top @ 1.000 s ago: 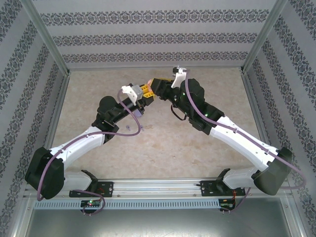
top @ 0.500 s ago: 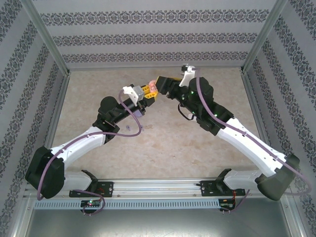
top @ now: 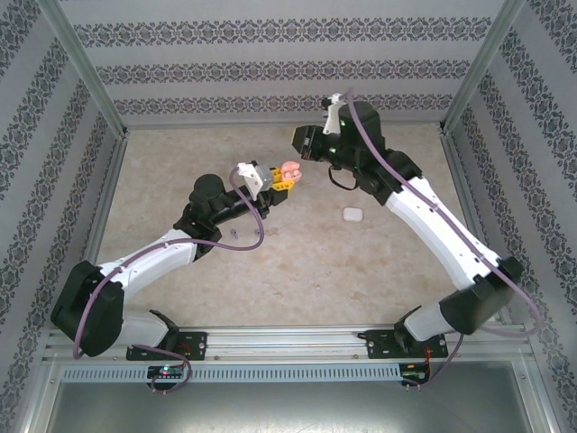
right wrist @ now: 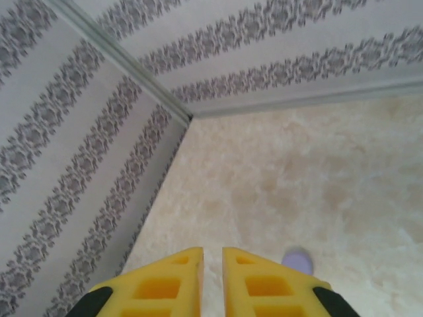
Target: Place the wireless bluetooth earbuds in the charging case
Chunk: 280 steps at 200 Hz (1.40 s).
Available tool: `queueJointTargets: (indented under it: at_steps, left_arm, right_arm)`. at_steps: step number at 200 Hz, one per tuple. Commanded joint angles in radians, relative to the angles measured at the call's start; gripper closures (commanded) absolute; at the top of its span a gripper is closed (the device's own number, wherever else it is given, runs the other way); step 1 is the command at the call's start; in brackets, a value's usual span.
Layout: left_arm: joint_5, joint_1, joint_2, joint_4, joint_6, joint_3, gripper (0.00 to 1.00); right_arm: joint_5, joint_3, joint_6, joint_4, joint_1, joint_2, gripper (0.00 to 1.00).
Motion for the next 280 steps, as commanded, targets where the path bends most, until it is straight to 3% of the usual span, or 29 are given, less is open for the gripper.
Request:
queueJointTargets:
  at_steps: [1,42,97,110,128,164,212,242,280]
  left_arm:
    - [0.048,-0.015,0.004,-0.016,0.029,0.024,1.00]
    - [0.034,-0.019,0.021,-0.027,0.033,0.045,1.00]
    - [-0.040,-0.020,0.058,-0.018,0.024,0.083,1.00]
    - [-0.047,-0.020,0.073,-0.006,0.007,0.090,1.00]
    - [-0.058,-0.020,0.101,0.017,-0.035,0.094,1.00]
    - [-0.084,-0.020,0.201,-0.135,-0.212,0.184,1.00]
    - [-0.081,-0.030,0.460,-0.439,-0.552,0.409,1.00]
    - [-0.051,-0.057,0.611,-0.430,-0.713,0.475,1.00]
    - [-0.073,-0.097,0.742,-0.464,-0.867,0.559,0.99]
  right_arm:
    - [-0.101,0.077,-0.033,-0.099,-0.015,0.059,0.85]
    - [-0.212,0.091,-0.049,-0.155,-0.020,0.103,0.89]
    - [-0.289,-0.102,-0.036,-0.176,-0.004,-0.069,0.91]
    - [-0.278,-0.148,-0.019,-0.158,-0.020,-0.113,0.90]
    - [-0.161,-0.203,0.012,-0.134,-0.069,-0.183,0.89]
    - [0.053,-0.386,0.096,-0.054,-0.214,-0.324,0.81]
    - [0.081,-0.560,0.110,-0.029,-0.290,-0.362,0.61]
    - [0.088,-0.603,0.104,-0.022,-0.308,-0.349,0.47]
    - [0.081,-0.609,0.099,-0.020,-0.329,-0.330,0.39]
